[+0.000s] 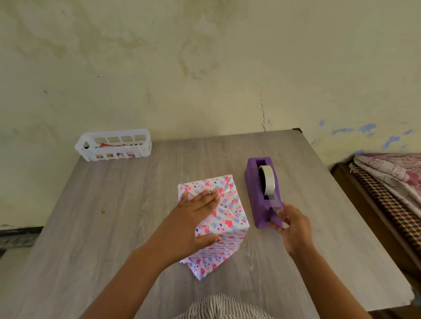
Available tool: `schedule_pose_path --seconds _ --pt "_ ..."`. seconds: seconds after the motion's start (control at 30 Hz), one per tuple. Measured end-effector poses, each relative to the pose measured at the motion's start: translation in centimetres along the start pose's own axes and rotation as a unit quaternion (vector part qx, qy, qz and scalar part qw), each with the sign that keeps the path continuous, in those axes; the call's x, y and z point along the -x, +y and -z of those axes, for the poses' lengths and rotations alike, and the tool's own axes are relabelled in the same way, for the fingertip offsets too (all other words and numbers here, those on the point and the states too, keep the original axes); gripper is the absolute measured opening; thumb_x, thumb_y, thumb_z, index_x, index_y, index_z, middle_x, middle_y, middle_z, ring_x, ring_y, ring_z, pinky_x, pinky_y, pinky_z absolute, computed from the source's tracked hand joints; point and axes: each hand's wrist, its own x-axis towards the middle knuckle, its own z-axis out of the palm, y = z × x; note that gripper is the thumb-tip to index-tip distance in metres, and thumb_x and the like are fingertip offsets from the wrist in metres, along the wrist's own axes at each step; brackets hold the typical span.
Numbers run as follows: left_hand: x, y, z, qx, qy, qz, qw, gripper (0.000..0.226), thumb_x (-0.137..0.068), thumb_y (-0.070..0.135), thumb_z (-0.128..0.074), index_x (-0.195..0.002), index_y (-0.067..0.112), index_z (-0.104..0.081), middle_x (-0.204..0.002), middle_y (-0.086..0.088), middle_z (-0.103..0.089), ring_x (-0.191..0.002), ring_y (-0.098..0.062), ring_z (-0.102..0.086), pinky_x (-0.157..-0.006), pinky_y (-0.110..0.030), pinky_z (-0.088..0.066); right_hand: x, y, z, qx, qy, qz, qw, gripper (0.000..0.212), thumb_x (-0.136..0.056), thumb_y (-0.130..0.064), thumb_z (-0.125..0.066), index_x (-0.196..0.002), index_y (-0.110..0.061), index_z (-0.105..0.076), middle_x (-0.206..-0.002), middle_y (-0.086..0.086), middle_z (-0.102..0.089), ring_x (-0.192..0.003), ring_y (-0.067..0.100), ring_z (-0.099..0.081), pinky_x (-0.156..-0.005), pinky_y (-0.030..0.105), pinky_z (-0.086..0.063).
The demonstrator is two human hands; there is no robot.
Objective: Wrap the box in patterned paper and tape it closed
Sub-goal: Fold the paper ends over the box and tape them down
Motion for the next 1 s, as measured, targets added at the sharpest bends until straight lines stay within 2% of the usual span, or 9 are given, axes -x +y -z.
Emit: schedule_pose_path --seconds 0.13,0.3,0.5,0.6,0.7,0.77,0.83,0.9,1.0 --pt "-0.1 0.5 0.6 0.003 -0.004 0.012 1.0 0.102 -0.063 0.089 -0.013 -0.148 0.033 -0.002 -0.155 0.02 0.005 -0.141 0.004 0.01 -0.112 -0.019 0.016 -0.1 0.6 0.5 -0.005 -0.01 -0.005 1.0 0.017 -0.083 0.004 -0.05 -0.096 -0.004 -0.059 -0.105 0.012 -0.056 -0.093 0.02 -0.057 -0.085 0.046 -0.051" --pt "-0.3 0.5 0.7 0.015 -0.001 0.017 1.0 0.104 -0.06 0.09 -0.017 -0.147 0.035 -0.006 -0.154 0.022 0.001 -0.141 0.005 0.007 -0.111 -0.018 0.015 0.0 0.7 0.1 0.004 0.014 0.009 1.0 0.027 -0.086 -0.002 -0.062 -0.112 -0.004 -0.056 -0.092 0.002 -0.061 -0.086 0.017 -0.058 -0.086 0.045 -0.05" --pt "-0.4 0.2 0.5 0.041 0.013 0.01 0.999 0.103 -0.057 0.091 -0.012 -0.145 0.037 -0.008 -0.15 0.026 0.001 -0.134 0.014 0.012 -0.11 -0.016 0.016 -0.6 1.9 0.6 0.029 0.036 -0.002 0.999 0.012 -0.085 0.0 -0.063 -0.093 -0.007 -0.058 -0.096 0.006 -0.062 -0.085 0.017 -0.059 -0.083 0.042 -0.049" --pt "-0.4 0.2 0.4 0.039 0.01 0.013 0.999 0.098 -0.056 0.092 -0.011 -0.141 0.042 -0.003 -0.147 0.029 0.005 -0.129 0.021 0.017 -0.106 -0.011 0.019 -1.2 2.3 0.8 0.15 0.061 0.038 0.986 0.017 -0.085 -0.006 -0.064 -0.068 -0.007 -0.059 -0.099 0.016 -0.063 -0.081 0.022 -0.058 -0.079 0.047 -0.051" --pt "-0.5 0.2 0.5 0.041 0.006 0.022 0.999 0.098 -0.053 0.095 -0.008 -0.137 0.045 0.0 -0.145 0.031 0.006 -0.127 0.023 0.018 -0.107 -0.011 0.018 -1.2 2.1 0.6 0.262 0.089 0.08 0.958 0.018 -0.087 -0.01 -0.062 -0.071 -0.001 -0.062 -0.083 0.017 -0.064 -0.07 0.021 -0.055 -0.07 0.045 -0.05" --pt "-0.4 0.7 0.8 0.057 -0.002 0.035 0.998 0.092 -0.058 0.094 -0.018 -0.135 0.047 0.001 -0.143 0.033 0.006 -0.127 0.021 0.015 -0.112 -0.018 0.011 -1.2 2.0 0.9 0.339 0.098 0.122 0.928 0.015 -0.088 -0.01 -0.06 -0.076 0.001 -0.061 -0.077 0.015 -0.062 -0.067 0.021 -0.053 -0.069 0.046 -0.051" --pt "-0.1 1.1 1.0 0.084 -0.007 0.058 0.995 0.084 -0.073 0.075 -0.048 -0.132 0.051 0.006 -0.141 0.033 0.007 -0.133 0.012 0.007 -0.116 -0.027 -0.002 -1.3 1.7 1.1 0.388 0.098 0.147 0.905 0.015 -0.088 -0.01 -0.059 -0.074 -0.003 -0.059 -0.072 0.011 -0.061 -0.066 0.023 -0.056 -0.066 0.045 -0.051" --pt "0.0 1.2 1.1 0.117 0.016 0.062 0.991 0.095 -0.077 0.058 -0.065 -0.135 0.055 0.01 -0.148 0.031 -0.003 -0.139 0.002 -0.007 -0.117 -0.034 -0.014 -1.3 1.6 1.3 0.408 0.09 0.152 0.896 0.016 -0.088 -0.013 -0.059 -0.072 -0.01 -0.057 -0.07 0.007 -0.061 -0.067 0.027 -0.061 -0.064 0.044 -0.053" --pt "-0.2 1.2 1.3 0.137 0.036 0.056 0.988 0.114 -0.073 0.053 -0.072 -0.134 0.051 0.024 -0.148 0.03 -0.019 -0.134 0.008 -0.013 -0.116 -0.032 -0.017 -1.4 1.2 1.3 0.459 0.095 0.151 0.87 0.016 -0.087 -0.016 -0.059 -0.073 -0.01 -0.057 -0.068 0.008 -0.06 -0.063 0.024 -0.058 -0.058 0.038 -0.049"
